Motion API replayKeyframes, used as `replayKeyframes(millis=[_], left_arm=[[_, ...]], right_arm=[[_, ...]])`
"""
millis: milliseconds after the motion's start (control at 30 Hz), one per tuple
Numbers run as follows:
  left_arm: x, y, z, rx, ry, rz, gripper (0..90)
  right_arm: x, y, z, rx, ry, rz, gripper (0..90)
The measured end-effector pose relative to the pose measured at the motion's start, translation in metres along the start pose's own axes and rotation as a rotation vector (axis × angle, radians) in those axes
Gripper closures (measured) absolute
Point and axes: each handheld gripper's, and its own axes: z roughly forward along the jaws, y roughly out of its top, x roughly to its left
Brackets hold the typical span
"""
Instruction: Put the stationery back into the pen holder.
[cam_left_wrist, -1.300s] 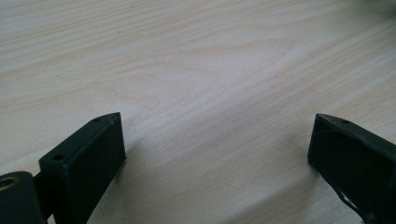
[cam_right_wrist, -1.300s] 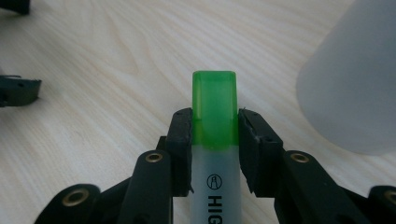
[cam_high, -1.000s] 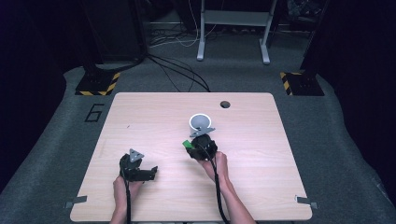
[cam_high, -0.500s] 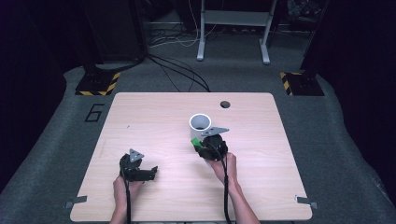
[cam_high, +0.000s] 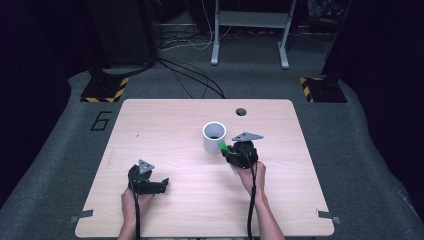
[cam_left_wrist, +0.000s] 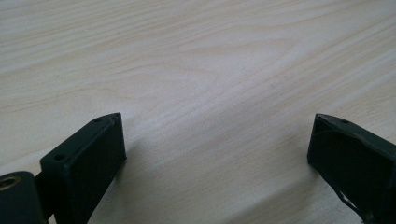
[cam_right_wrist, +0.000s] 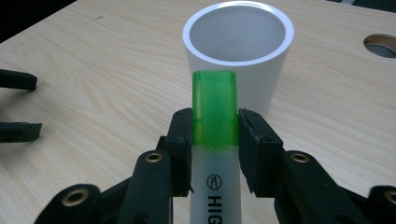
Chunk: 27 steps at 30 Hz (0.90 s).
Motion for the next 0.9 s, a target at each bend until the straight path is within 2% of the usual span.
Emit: replayKeyframes(millis=[233, 367, 433, 633, 700, 767, 867, 900], left_arm=[[0.000, 0.000, -0.001, 0.011, -0.004, 0.003, 4.0], [0.000, 0.000, 0.000, -0.001, 0.000, 0.000, 4.1], [0.000, 0.000, -0.001, 0.007, -0.002, 0.002, 4.1], [0.000, 0.000, 0.000, 0.003, -0.002, 0.001, 4.1], [0.000, 0.000, -0.001, 0.012, -0.007, 0.003, 4.2], [0.000, 0.000, -0.001, 0.013, -0.007, 0.004, 4.2], [0.000, 0.000, -0.001, 0.013, -0.007, 0.003, 4.2], [0.000, 0.000, -0.001, 0.013, -0.007, 0.004, 4.2]], right_arm=[[-0.010, 0.000, -0.002, -0.015, -0.021, 0.010, 67.0], [-0.013, 0.001, -0.004, -0.035, -0.036, 0.025, 67.0], [-0.016, 0.003, -0.006, -0.046, -0.041, 0.013, 67.0], [-0.021, 0.010, -0.009, -0.094, -0.062, 0.025, 67.0], [-0.022, 0.012, -0.009, -0.101, -0.071, 0.014, 67.0], [-0.023, 0.014, -0.009, -0.105, -0.072, 0.028, 67.0], [-0.025, 0.018, -0.008, -0.112, -0.076, 0.013, 66.9], [-0.024, 0.018, -0.008, -0.114, -0.074, 0.022, 67.0]])
